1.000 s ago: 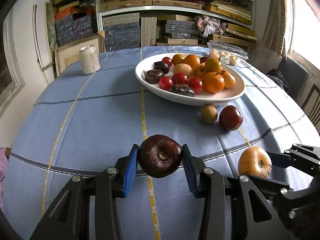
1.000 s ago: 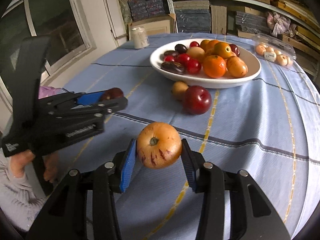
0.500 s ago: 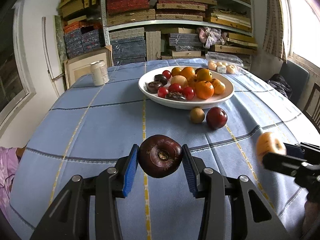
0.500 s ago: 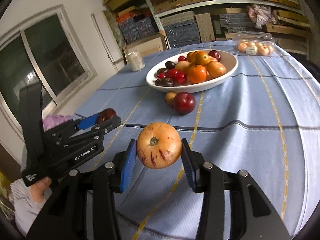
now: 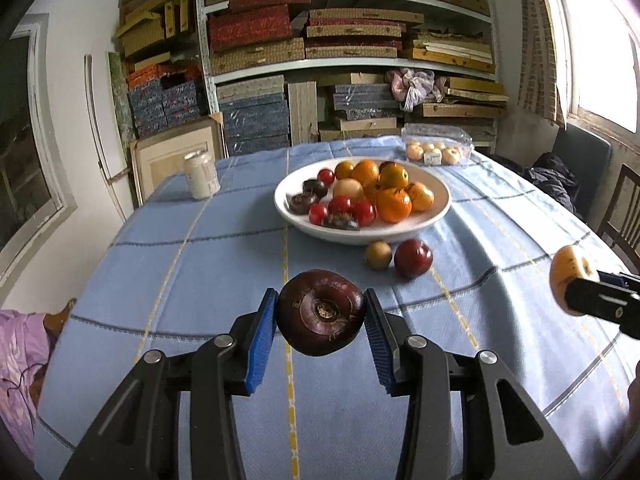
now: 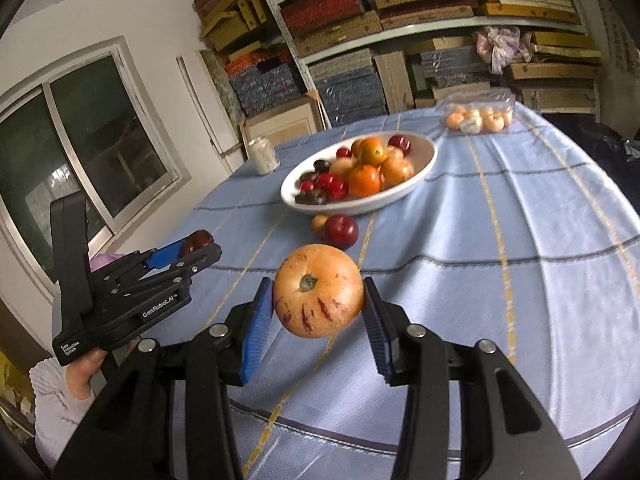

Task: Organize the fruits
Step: 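Carry both tomatoes over the plate and open both tools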

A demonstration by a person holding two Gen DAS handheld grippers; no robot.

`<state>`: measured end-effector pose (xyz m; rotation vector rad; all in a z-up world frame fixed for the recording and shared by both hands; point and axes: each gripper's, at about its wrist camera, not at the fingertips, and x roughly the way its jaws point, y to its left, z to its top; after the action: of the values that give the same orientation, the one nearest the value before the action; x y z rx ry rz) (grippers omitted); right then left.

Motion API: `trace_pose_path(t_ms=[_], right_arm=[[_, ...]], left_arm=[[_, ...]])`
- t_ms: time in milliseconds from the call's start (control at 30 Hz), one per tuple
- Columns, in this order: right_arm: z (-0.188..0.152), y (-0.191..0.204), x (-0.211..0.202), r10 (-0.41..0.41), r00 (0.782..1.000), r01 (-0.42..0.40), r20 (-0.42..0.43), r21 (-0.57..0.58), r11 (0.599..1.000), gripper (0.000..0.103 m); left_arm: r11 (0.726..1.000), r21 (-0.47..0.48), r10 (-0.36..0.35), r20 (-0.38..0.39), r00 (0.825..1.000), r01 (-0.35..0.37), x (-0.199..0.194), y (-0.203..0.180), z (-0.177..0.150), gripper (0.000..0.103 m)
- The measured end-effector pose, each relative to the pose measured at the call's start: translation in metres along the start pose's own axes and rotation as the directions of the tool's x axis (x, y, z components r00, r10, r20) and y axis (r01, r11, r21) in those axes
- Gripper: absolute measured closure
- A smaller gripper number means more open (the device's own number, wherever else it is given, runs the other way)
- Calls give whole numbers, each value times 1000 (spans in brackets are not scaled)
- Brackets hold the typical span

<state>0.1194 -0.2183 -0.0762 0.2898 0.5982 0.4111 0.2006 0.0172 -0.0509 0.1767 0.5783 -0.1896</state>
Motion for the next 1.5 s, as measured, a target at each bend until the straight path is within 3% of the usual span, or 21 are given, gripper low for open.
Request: trace_pose_path(t_ms=[233,433,600,800,1133,1400,1500], right_arm=[[34,-3,-21,-19,997,20,69,-13,1000,60],[88,-3,-17,-44,991,50,126,-51,997,60],[151,-5,5,-39,982,54,185,-77,996,60],[196,-19,60,-27,985,35,169,-45,998,60],[194,-57,182,-95,995,95,-28,-4,995,60],[174,-76,228,-127,985,127,-115,-11,992,60],[171,-78,231,-146,983,143,-111,-35,989,60]], left_arm=[[1000,29,10,21,1000,-11,6,0,28,60],[998,58,25,35,999,-27,33,3,67,60],[998,59,26,61,998,-29,62,4,111,60],[1000,28,12,59,998,-13,104,8,147,60],[1000,-21,-21,-39,999,21,185,10,154,60],[999,-30,-43,-121,992,39,227,7,137,60],[998,-36,-50,-139,989,46,236,7,131,59]])
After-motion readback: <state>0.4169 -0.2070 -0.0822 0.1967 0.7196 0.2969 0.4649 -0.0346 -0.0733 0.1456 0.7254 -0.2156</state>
